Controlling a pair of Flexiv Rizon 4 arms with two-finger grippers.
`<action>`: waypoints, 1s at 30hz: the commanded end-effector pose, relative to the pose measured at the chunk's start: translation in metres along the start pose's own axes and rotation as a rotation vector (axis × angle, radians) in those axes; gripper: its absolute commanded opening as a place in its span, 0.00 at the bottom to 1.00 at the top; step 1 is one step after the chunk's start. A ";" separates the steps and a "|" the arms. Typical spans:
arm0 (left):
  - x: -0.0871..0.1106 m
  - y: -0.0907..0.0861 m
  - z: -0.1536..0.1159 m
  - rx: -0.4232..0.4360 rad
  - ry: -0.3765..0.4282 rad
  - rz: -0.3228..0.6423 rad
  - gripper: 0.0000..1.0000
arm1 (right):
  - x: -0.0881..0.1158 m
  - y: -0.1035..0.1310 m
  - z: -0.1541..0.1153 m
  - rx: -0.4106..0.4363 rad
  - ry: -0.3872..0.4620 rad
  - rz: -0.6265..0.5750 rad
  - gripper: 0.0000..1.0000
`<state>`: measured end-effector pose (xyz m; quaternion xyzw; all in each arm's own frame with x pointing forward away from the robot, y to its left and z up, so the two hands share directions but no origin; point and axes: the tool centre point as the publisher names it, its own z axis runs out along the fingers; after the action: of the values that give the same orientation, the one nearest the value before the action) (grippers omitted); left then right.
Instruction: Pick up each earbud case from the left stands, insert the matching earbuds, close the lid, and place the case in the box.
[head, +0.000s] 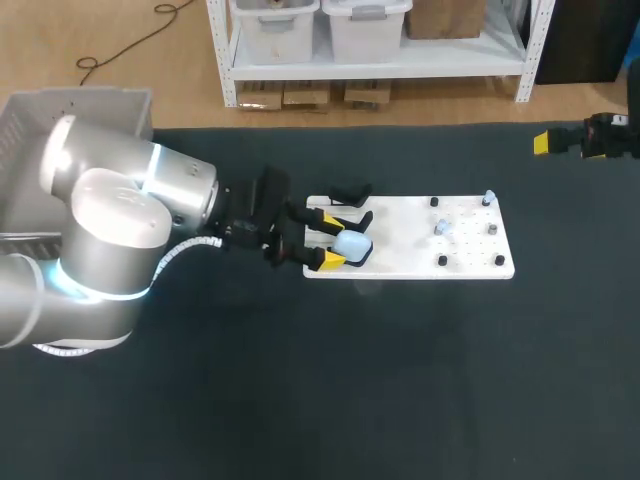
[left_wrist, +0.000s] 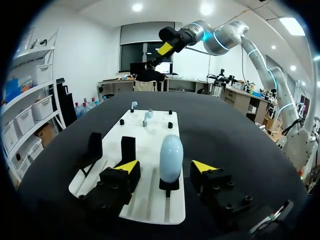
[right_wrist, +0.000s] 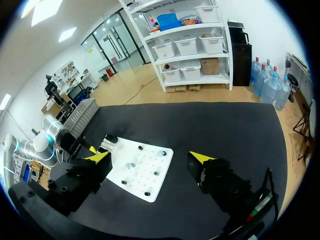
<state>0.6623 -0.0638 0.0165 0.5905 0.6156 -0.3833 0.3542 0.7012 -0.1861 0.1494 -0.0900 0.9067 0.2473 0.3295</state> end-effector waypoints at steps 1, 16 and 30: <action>0.001 0.003 0.004 0.003 0.001 -0.002 0.62 | 0.000 0.000 0.000 0.002 0.000 0.000 1.00; 0.001 0.004 0.008 0.003 -0.005 -0.008 0.50 | 0.000 0.000 0.000 0.002 0.000 0.000 1.00; -0.001 0.001 0.011 0.008 -0.009 -0.010 0.40 | 0.000 0.000 0.000 0.002 0.000 0.000 1.00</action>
<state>0.6626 -0.0729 0.0132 0.5870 0.6154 -0.3904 0.3527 0.7012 -0.1861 0.1494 -0.0900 0.9067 0.2473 0.3295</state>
